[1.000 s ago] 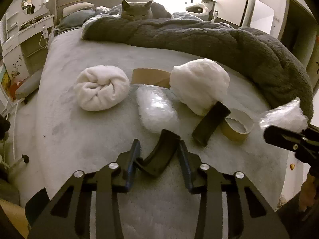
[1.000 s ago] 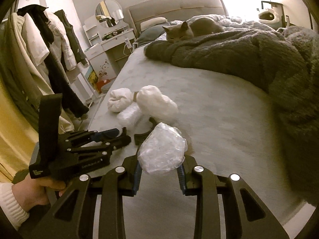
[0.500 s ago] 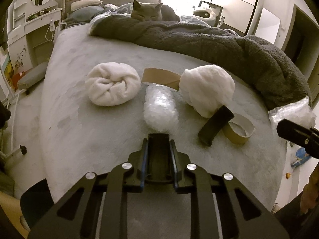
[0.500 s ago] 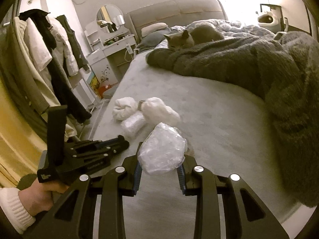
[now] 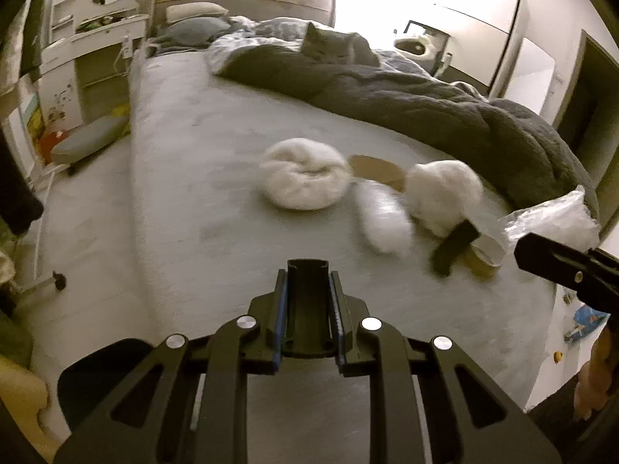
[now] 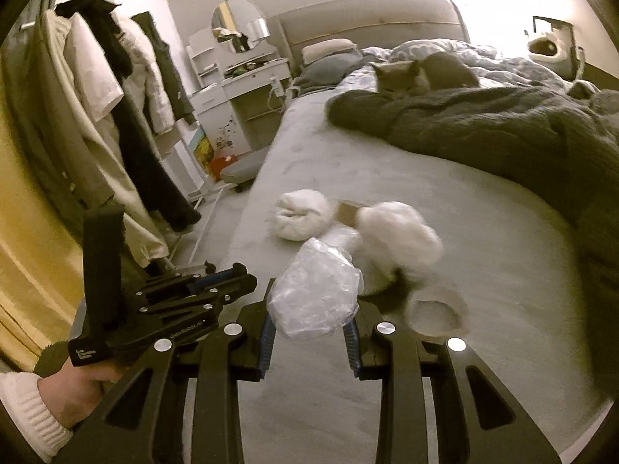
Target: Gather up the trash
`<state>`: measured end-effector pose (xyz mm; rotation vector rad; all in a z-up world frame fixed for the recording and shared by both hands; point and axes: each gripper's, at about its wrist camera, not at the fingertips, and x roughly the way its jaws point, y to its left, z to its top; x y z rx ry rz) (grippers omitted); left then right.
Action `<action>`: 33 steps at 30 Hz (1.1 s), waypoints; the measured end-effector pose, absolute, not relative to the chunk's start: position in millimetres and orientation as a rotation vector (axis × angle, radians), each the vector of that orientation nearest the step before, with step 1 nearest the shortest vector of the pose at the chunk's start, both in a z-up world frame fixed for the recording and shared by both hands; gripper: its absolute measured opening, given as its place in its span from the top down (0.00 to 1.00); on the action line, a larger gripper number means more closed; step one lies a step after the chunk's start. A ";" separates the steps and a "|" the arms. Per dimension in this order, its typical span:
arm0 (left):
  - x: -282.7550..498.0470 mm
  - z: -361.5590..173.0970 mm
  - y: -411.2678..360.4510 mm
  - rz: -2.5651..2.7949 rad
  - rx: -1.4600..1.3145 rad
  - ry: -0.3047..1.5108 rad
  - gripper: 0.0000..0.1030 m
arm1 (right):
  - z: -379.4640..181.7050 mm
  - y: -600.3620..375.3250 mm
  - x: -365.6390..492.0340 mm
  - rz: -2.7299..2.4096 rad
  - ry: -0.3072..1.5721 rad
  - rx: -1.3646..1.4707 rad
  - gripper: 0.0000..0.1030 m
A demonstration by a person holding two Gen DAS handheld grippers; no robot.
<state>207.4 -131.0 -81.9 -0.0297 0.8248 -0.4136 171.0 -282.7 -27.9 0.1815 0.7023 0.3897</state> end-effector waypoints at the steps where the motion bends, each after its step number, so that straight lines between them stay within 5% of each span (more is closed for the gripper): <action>1: 207.1 -82.0 -125.5 -0.405 -0.033 0.827 0.79 | -26.3 -275.8 172.1 0.399 0.701 0.177 0.70; 33: 188.6 -184.8 47.7 -0.158 -0.088 1.216 0.79 | 3.0 -104.9 179.9 0.637 0.709 0.081 0.70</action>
